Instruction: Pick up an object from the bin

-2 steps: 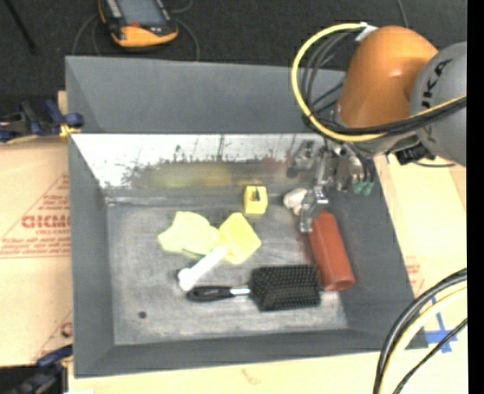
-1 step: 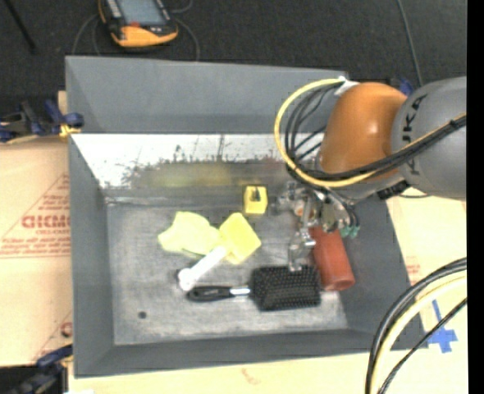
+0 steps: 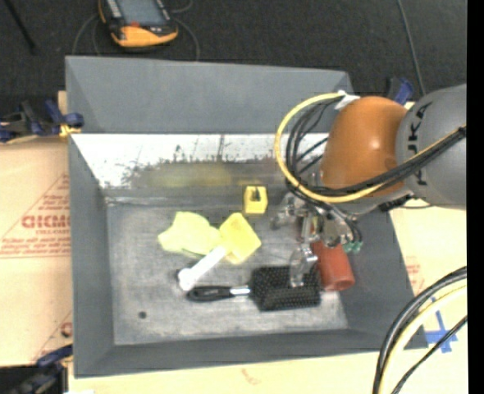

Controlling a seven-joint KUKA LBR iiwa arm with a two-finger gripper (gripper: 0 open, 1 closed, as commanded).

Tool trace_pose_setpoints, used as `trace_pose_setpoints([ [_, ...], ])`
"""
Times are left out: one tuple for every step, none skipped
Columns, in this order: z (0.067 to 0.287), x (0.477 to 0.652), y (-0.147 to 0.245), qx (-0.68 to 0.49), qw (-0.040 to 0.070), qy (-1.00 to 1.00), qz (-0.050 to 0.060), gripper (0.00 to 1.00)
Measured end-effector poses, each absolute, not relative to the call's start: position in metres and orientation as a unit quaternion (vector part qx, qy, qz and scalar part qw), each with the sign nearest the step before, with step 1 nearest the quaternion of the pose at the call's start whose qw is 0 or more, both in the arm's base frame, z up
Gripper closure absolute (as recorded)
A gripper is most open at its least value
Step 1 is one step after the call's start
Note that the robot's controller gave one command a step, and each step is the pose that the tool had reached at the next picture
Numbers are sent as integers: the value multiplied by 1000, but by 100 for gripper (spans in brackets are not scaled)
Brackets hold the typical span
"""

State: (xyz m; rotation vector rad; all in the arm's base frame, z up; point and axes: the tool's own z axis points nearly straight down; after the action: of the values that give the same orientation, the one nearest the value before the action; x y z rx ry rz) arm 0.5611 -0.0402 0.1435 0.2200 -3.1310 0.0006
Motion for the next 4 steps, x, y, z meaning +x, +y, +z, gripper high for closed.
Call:
trace_pose_setpoints([
  [156,528,-45,79,0,-997,1,0],
  [81,533,-52,60,-1,-998,0,0],
  [76,515,-59,60,-7,-998,0,100],
  [76,515,-59,61,-7,-998,0,100],
])
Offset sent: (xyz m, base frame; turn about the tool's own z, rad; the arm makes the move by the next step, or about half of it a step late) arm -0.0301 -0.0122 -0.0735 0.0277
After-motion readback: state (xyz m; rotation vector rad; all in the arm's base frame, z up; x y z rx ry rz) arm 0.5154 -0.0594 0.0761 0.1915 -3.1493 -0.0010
